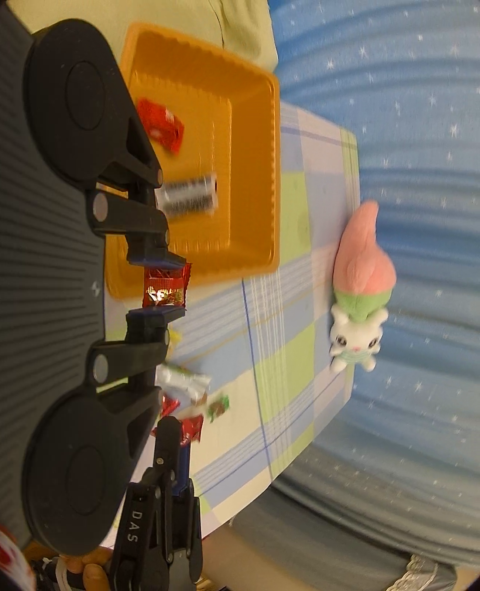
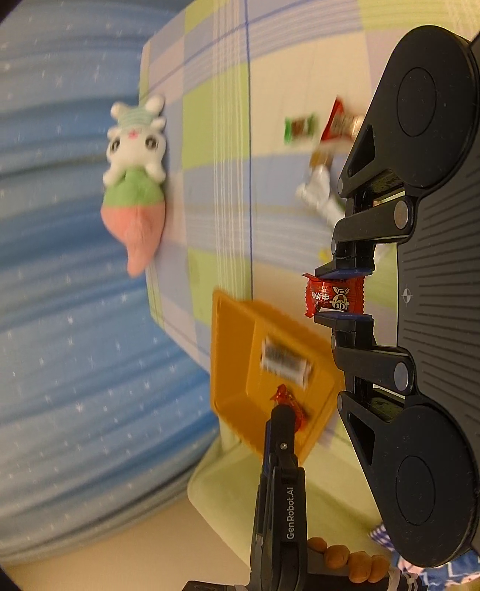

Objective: Organize snacks
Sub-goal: 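Carry both candies over the orange tray with the left and right tools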

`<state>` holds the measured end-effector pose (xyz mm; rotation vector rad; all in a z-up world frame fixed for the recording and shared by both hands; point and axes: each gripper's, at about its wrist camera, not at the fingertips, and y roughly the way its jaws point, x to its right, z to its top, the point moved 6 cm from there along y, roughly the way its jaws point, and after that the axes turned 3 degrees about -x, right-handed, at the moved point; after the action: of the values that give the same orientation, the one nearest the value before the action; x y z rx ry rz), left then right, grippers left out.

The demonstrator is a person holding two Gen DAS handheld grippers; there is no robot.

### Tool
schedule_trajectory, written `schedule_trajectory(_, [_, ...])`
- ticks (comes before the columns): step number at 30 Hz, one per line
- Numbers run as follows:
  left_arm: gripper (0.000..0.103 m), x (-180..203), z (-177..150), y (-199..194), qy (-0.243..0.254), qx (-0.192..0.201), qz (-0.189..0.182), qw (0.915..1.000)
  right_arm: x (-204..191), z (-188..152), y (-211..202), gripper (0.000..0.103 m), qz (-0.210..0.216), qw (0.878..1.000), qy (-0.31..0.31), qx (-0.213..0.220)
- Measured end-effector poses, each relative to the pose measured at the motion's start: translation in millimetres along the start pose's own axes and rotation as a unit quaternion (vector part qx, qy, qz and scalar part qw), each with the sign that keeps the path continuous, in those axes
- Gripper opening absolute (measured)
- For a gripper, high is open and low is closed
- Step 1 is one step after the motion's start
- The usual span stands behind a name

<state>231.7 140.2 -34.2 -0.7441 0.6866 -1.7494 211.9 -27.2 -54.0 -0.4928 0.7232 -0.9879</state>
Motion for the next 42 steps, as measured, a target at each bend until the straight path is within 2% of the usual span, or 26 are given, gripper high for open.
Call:
schedule_trajectory(9, [0.018, -54, -5, -15, -0.032, 0.009, 0.037, 0.9988, -48, 15, 37, 0.018, 0.040, 0.999, -0.031, -0.010])
schedule_trajectory(18, [0.018, -90, -2, -5, -0.040, 0.002, 0.049, 0.9980, -82, 23, 75, 0.018, 0.046, 0.997, -0.049, -0.029])
schedule_trajectory(35, [0.019, -110, 0, 48, -0.040, -0.046, 0.030, 0.9977, -86, 31, 112, 0.018, 0.010, 0.998, -0.049, -0.050])
schedule_trajectory(42, [0.019, -121, 1, 55, -0.057, -0.053, 0.024, 0.9966, -86, 34, 118, 0.018, 0.009, 0.997, -0.048, -0.054])
